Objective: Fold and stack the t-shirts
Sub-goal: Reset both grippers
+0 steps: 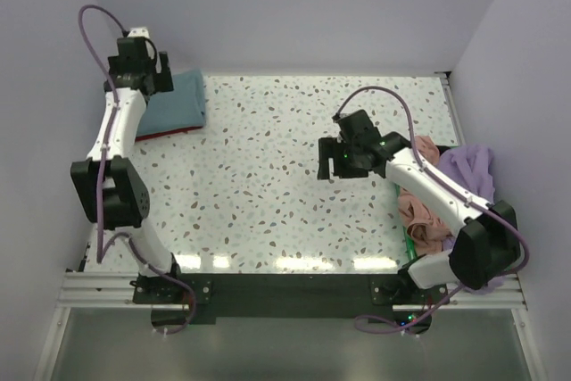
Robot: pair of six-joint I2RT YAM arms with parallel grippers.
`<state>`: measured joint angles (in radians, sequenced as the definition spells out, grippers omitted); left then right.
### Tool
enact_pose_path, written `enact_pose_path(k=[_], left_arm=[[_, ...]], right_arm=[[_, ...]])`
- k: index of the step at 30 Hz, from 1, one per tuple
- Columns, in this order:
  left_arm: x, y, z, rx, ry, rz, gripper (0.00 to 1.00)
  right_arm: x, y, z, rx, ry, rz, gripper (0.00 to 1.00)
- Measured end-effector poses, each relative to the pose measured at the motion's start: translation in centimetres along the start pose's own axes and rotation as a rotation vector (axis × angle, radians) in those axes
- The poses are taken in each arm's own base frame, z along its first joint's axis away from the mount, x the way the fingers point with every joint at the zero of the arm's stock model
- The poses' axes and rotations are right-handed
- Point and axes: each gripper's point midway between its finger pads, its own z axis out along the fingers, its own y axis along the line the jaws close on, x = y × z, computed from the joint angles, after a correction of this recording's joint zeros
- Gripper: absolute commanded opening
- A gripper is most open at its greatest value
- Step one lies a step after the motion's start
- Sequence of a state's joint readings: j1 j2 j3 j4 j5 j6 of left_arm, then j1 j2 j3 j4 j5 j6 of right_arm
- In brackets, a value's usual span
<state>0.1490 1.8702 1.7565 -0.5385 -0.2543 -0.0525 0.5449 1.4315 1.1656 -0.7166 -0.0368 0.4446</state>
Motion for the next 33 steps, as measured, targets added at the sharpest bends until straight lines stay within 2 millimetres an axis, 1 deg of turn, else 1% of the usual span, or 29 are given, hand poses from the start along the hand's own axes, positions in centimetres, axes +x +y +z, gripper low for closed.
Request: enact_pose_path(k=[3,4,6,7,9,11,14,17,19,21,24,29,31,33], left_arm=[[-1.1,-4.2,-5.4,0.095,-0.104,0.017,1.00],[-1.1,-5.4,-6.8,0.125,-0.126,0.020,1.00],[-0.4,-7.8,-9.7,0.191,-0.160,0.029,1.00],[0.2,-8.8,-10.8,0.217,-0.167,0.030,1.00],[1.9,-10.4,-12.6,0.262,-0.164,0.031,1.00],[4.1,-11.5,-13.8,0.296,-0.140,0.031,1.00],[8.2,-14.2,-16.5,0.381,-0.108,0.031,1.00],[12.1,-16.4,-19.9,0.481,-0.089,0.034,1.00],[13.9,-17.4,-22.1,0.543,-0.091,0.015,1.00],[15.1,-17.9,-23.7,0.587,-0.095,-0.008,1.00],[17.1,-18.5,-25.2,0.636,-0.081,-0.044,1.00],[20.3,-19.2,-25.6,0.660,-0.019,-0.059,1.00],[20.9,-19.2,-25.7,0.659,-0.007,-0.066,1.00],[20.8,-19.0,-25.8,0.657,-0.015,-0.082,1.00]], right_arm=[[-0.1,-0.4,-0.7,0.014,-0.028,0.000,0.79],[0.0,-0.6,-0.9,0.018,-0.037,0.000,0.79],[-0.1,-0.8,-1.3,0.028,-0.057,0.000,0.79],[-0.2,-0.9,-1.6,0.031,-0.068,0.000,0.79],[-0.4,-1.2,-2.2,0.041,-0.095,0.001,0.79],[-0.6,-1.5,-2.7,0.050,-0.121,0.002,0.79],[-0.5,-1.9,-3.4,0.059,-0.150,0.003,0.79],[-0.2,-2.3,-3.6,0.067,-0.161,0.004,0.79],[0.0,-2.5,-3.6,0.069,-0.167,0.005,0.79],[0.2,-2.7,-3.6,0.073,-0.175,0.008,0.79],[0.4,-3.0,-3.6,0.078,-0.184,0.013,0.79],[0.6,-3.1,-3.9,0.075,-0.203,0.018,0.79],[0.7,-3.2,-4.1,0.075,-0.210,0.022,0.79],[0.9,-3.4,-4.1,0.080,-0.214,0.024,0.79]])
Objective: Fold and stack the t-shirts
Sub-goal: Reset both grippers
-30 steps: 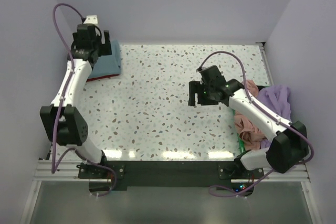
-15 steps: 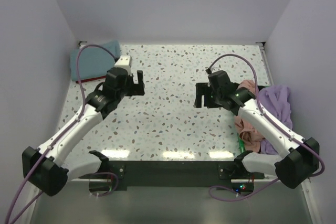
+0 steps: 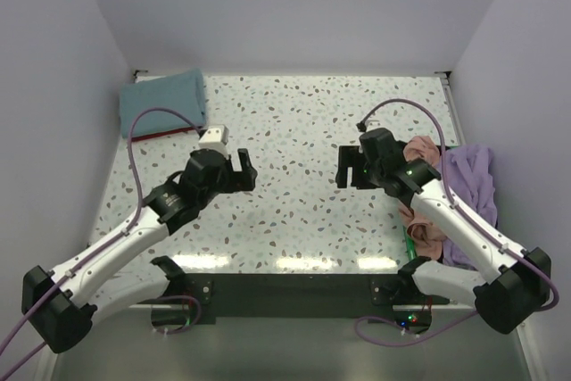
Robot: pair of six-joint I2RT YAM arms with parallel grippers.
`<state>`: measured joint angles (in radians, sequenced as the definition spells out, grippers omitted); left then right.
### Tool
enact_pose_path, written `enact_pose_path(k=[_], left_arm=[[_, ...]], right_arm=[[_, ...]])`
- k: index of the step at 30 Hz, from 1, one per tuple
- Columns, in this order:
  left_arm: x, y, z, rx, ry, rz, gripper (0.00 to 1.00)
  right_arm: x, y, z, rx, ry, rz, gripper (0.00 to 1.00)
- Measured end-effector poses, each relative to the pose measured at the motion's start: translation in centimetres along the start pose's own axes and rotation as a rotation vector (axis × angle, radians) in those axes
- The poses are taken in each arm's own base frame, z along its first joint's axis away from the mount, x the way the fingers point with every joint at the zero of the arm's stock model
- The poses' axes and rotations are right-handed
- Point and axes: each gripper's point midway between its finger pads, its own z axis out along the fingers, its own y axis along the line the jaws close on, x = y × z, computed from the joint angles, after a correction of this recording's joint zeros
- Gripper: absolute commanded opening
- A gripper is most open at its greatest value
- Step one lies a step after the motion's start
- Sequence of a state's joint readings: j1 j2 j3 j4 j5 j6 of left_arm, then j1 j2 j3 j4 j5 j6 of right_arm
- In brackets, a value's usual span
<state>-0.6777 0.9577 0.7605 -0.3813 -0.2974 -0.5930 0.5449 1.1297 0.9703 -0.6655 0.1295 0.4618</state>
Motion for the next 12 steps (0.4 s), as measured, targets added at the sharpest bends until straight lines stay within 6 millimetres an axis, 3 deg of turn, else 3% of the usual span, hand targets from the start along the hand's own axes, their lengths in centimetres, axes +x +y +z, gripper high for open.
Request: enact_pose_path(k=[12], left_arm=[[-3.3,0.7,-2.8,0.014,-0.185,-0.100,1.00]], right_arm=[[0.6,-0.9,-0.5,0.027,-0.014,0.025,0.79]])
